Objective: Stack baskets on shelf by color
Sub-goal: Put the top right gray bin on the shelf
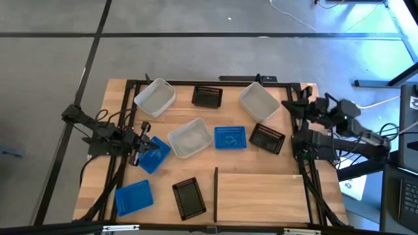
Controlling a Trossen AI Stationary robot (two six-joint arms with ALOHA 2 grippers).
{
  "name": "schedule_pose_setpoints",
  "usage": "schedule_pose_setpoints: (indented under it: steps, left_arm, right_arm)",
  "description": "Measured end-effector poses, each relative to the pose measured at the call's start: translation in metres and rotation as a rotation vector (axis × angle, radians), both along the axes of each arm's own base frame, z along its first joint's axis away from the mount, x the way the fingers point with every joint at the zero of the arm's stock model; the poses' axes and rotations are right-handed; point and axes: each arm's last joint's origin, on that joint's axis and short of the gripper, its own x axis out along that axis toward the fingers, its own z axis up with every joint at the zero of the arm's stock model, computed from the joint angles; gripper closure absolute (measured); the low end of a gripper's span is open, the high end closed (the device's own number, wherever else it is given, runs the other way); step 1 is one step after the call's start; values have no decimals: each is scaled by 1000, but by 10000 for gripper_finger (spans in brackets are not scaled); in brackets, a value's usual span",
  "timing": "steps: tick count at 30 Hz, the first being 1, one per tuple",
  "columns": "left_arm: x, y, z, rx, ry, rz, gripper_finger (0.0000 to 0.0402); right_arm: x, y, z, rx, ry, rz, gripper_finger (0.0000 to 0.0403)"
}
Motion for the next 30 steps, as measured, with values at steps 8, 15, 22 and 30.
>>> schedule_pose_setpoints:
  steps: [8,15,22,30]
  left_arm:
    - [0,0,0,0,0,0,401]
    - [0,0,0,0,0,0,401]
    - [0,0,0,0,0,0,401]
    - [0,0,0,0,0,0,401]
  right_arm:
    - [45,-16,56,365,384,-112,403]
    - [68,-22,85,532,842,-194,403]
    - [88,-28,88,793,1023,-350,402]
    - [105,-41,75,844,1125,-407,366]
